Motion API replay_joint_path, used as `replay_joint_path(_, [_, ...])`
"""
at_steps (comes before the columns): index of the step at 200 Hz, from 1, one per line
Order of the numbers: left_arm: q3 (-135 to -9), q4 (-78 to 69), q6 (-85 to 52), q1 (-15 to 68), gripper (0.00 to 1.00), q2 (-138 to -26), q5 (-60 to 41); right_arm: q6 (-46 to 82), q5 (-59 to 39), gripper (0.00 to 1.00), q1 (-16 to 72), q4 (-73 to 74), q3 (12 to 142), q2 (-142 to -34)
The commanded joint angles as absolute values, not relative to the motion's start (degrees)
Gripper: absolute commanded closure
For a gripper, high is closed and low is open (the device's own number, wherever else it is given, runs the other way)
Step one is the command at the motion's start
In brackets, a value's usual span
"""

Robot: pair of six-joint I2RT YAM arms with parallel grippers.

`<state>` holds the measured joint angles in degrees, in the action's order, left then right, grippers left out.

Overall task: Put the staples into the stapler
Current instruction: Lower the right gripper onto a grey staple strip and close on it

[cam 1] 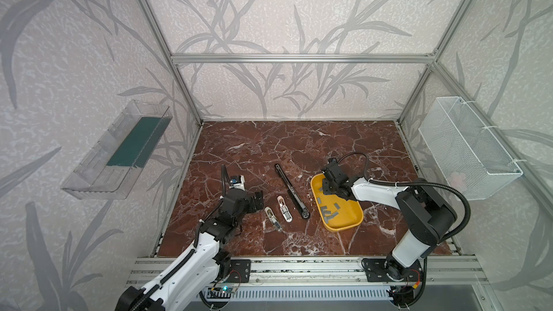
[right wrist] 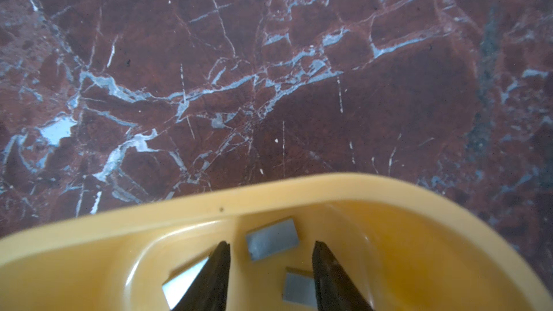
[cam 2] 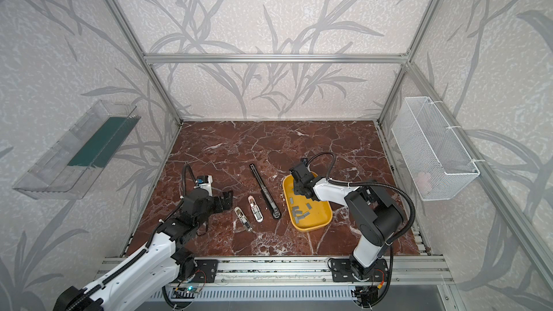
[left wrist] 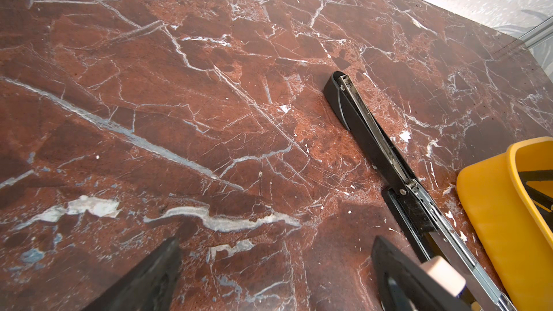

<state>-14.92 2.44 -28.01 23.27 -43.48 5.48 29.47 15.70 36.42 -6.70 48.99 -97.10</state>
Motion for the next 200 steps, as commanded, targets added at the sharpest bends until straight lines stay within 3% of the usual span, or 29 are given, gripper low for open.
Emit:
replay_joint_path(1, [-16.30,1.53,-27.51,23.58,0.01,-42.98,6.32,30.87,14.06,0.54,36.21,-9.58,48.90,-97.47])
replay_joint_path(156, [-16.18,1.36,-27.51,23.72,0.01,-42.80,6.06,32.94,14.47,0.53,36.47,-13.65,43.95,-91.46])
replay_joint_path(200, [-16.23,1.24,-27.49,23.73,0.01,-42.83,5.98,35.47,13.41,0.60,37.00,-17.54,43.73,-88.57])
